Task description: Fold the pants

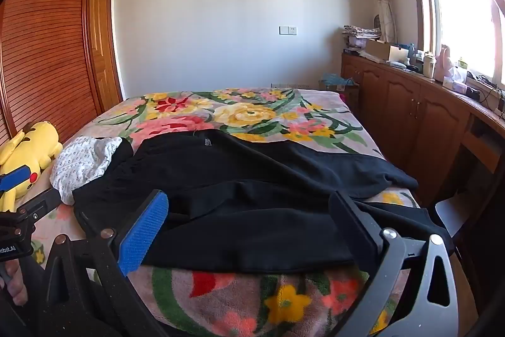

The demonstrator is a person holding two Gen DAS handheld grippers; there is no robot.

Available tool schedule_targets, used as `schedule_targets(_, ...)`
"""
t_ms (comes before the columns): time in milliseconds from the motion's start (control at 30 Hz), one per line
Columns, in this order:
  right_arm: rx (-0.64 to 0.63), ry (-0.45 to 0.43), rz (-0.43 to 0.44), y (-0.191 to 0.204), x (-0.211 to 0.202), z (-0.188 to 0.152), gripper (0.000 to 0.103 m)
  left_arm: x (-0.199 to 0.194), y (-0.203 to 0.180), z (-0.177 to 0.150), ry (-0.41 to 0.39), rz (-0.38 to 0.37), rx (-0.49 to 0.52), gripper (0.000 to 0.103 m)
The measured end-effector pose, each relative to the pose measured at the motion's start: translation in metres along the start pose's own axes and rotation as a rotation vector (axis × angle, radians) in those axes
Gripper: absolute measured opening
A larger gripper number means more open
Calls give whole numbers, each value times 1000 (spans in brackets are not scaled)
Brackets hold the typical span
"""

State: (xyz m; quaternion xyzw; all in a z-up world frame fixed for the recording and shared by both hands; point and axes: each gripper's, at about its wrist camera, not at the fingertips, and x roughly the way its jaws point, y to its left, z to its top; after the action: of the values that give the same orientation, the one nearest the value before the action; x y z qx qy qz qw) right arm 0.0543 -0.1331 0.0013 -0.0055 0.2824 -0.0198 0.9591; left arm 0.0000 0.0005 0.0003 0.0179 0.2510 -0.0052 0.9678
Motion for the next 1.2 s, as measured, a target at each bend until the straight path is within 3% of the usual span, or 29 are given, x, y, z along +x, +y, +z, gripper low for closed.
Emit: schedule_targets(1200,11,-4,8,-2,-1,-1,102,0,0,-1,-13,13,16,103)
